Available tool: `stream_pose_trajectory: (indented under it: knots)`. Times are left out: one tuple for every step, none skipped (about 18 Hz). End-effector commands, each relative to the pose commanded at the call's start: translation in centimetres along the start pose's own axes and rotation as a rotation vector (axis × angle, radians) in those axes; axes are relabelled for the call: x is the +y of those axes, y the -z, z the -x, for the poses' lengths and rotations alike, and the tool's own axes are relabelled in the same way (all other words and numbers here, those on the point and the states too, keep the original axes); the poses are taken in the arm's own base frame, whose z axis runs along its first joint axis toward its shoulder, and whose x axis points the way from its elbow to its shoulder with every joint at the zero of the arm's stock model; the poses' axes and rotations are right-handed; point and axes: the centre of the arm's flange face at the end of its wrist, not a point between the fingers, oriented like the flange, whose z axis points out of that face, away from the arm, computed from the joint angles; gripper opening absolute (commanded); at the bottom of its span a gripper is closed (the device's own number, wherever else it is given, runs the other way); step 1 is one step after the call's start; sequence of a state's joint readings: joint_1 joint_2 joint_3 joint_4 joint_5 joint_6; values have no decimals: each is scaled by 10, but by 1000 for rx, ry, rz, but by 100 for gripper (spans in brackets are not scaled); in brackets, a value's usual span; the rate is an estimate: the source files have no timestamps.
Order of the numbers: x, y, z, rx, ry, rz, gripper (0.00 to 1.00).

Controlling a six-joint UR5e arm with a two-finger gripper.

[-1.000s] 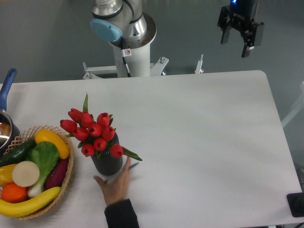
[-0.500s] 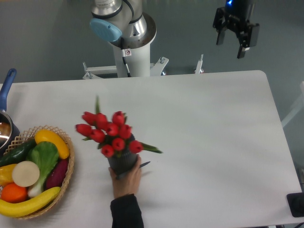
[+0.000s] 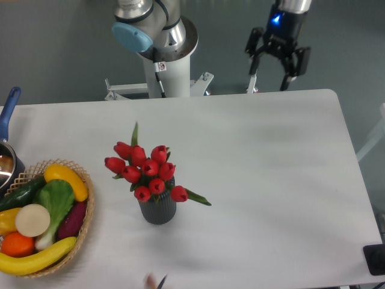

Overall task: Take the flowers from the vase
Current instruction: 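Move the open gripper down toward the red tulip stems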

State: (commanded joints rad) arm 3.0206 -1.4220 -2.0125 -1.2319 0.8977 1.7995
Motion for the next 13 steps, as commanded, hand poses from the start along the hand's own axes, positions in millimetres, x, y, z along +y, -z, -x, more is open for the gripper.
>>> stream_pose_trajectory:
  knots:
    - [-4, -9, -1, 7, -1, -31, 100]
    - [-7, -18, 0, 15, -4, -60, 100]
    - [-12, -25, 0, 21, -10, -79, 100]
    - [-17, -31, -1, 32, -1, -90, 100]
    - [-22, -40, -2, 48, 7, -110, 100]
    - [-28, -48, -2, 61, 15, -143, 100]
    - [-34, -54, -3, 67, 23, -187, 100]
    - [-37, -61, -3, 77, 37, -240, 100]
    - [-41, -70, -3, 91, 42, -288, 100]
    - [-44, -79, -3, 99, 36, -319, 100]
    - [-47, -86, -2, 102, 22, -330, 100]
    - [-53, -99, -6, 124, 9, -338, 100]
    - [-61, -113, -10, 154, -1, -350, 100]
